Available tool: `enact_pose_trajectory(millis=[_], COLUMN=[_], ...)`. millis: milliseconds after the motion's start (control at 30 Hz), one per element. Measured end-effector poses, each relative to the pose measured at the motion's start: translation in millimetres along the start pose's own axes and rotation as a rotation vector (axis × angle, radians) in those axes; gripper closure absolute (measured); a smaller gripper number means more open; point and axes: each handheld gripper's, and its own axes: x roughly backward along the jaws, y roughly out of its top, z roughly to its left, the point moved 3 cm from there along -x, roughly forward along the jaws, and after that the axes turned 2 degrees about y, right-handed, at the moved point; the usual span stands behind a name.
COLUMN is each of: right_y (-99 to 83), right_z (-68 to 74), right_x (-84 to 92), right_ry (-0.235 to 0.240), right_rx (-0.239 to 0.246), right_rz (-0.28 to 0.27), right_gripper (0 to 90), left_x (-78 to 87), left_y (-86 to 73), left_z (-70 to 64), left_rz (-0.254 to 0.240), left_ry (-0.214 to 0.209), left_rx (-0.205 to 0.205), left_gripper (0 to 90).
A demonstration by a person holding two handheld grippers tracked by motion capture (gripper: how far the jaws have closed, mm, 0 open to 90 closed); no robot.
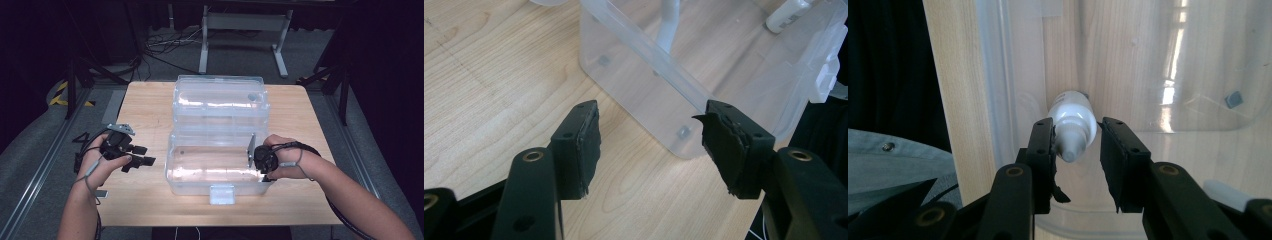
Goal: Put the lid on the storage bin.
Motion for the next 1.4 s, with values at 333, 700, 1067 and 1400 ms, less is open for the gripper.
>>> enact_pose_trajectory(millis=[333, 700, 1067, 1400], right_y=[-1.9, 8.3, 14.6, 14.0], right_z=[8.1, 24.6, 31.3, 31.6], right_x=[28.9, 20.1, -12.4, -30.3], right_ry=[-0.032, -0.007, -0.014, -0.044], right_rx=[-0.029, -0.035, -0.045, -0.019], right_rz=[-0.098, -0.259, -0.286, -0.254], right_gripper=[64.6, 62.0, 67.5, 83.2], left_x=[-0.1, -1.8, -1.9, -2.6], left_y=[3.9, 9.3, 14.7, 23.9], left_z=[0.0, -1.2, -3.6, -7.0], left_rz=[-0.015, -0.027, -0.055, -0.082], left_ry=[0.004, 0.0, 0.004, -0.001], left_rx=[-0.002, -0.02, -0.026, -0.039], left_gripper=[39.5, 39.6, 40.0, 40.1])
